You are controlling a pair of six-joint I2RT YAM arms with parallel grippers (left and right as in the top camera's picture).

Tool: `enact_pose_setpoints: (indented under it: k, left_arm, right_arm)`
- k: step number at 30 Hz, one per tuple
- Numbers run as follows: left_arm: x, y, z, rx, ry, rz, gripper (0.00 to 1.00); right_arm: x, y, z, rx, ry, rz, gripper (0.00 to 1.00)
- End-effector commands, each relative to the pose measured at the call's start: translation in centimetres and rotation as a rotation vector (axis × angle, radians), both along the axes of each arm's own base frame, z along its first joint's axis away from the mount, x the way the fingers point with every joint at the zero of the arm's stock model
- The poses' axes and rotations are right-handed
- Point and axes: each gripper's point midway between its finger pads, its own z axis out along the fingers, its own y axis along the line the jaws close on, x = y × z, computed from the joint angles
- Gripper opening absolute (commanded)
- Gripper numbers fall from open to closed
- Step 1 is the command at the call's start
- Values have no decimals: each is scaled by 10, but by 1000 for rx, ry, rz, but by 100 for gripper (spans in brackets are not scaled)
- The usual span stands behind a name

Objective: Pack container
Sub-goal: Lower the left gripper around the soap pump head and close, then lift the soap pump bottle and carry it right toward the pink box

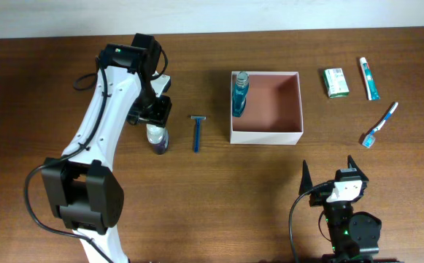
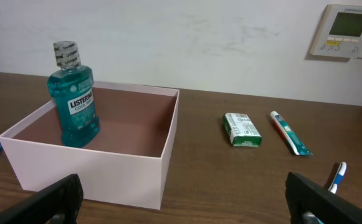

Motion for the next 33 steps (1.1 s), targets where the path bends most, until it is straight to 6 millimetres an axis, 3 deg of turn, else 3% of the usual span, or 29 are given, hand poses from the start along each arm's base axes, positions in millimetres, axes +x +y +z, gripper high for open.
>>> enact_pose_setpoints:
  k: [1, 11, 25, 27, 33]
  left_arm:
    - [0, 0, -10, 12, 23, 0, 59]
    - [16, -4, -15, 1, -27, 0, 59]
    - [6, -1, -16, 11, 16, 0, 57]
    - [6, -1, -16, 10, 13, 0, 49]
    - [8, -2, -16, 8, 4, 0, 40]
  right_arm:
    - [0, 1, -2, 0, 4, 5, 99]
    - [0, 1, -2, 0, 4, 5, 99]
    - [0, 1, -2, 0, 4, 5, 99]
    - [0, 1, -2, 0, 4, 5, 99]
    - [0, 1, -2, 0, 4, 5, 99]
